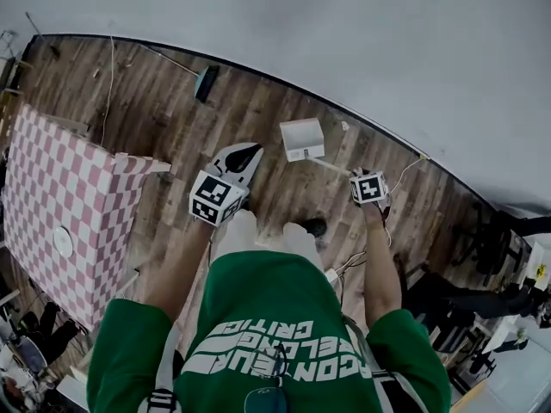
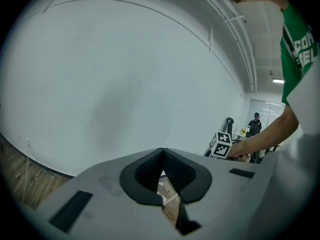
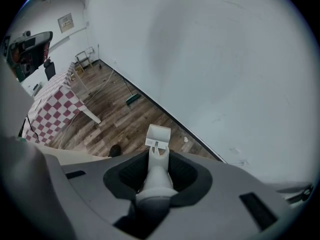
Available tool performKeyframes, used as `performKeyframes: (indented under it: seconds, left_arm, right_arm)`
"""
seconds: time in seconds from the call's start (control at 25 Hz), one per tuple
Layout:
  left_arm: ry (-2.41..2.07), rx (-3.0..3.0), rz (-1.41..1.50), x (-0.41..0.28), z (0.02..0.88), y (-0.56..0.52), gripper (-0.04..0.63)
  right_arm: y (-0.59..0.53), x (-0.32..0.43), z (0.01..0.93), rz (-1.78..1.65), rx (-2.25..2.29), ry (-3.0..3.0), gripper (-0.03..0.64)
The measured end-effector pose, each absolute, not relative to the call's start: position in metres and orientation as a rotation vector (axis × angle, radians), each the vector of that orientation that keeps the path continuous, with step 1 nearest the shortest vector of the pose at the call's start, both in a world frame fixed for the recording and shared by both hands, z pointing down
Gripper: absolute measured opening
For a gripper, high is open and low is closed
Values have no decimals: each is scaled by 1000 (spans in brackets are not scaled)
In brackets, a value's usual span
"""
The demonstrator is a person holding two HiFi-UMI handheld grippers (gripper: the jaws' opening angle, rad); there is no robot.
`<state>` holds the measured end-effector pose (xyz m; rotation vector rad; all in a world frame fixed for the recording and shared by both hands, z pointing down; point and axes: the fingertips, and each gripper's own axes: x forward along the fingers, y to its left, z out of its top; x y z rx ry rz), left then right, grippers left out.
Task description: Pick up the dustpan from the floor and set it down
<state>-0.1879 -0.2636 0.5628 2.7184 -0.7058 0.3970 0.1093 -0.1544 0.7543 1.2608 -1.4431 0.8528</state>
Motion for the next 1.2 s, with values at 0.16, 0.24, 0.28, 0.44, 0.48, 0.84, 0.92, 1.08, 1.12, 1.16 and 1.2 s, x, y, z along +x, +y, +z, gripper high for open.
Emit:
performKeyframes:
  seconds: [0.16,0.24,0.28,0.44,0.48,0.84,0.92,1.08,1.12,1.16,1.2]
  left_arm:
    - [-753,2684,390,-219,574,-270,-3]
    - [-777,2667,386,-232,579,-272,-3]
    - [-787,2662,385,-238,580,-274,-3]
    - [-820,2640,393,-257,588,-279,-3]
    - [-828,2635,399,-262,591,-280,-3]
    - [-869,2609,414,-296,600,-292,-3]
    - [-880,2606,414,-303,600,-293,-3]
    - [-896,2607,428,-313,602,-295,-3]
    - [-899,2605,431,-315,602,-296,-3]
    - [-901,2603,433,-316,603,-296,-3]
    - [-903,2600,434,-317,604,-297,-3]
  right_arm:
    - [-175,82,776,856,1203,-1441,118]
    - [-186,70,785,855,1180,-1444,118]
    - [-191,65,790,856,1172,-1445,118]
    - [-208,49,810,870,1139,-1448,118]
    - [-212,45,815,874,1130,-1447,118]
    - [-243,11,851,879,1055,-1402,118]
    - [-248,5,857,881,1045,-1393,118]
    - [-259,-1,864,865,1035,-1381,118]
    - [-263,-1,864,862,1034,-1379,118]
    - [-266,-1,864,860,1033,-1376,118]
    - [-268,0,864,856,1030,-1372,118]
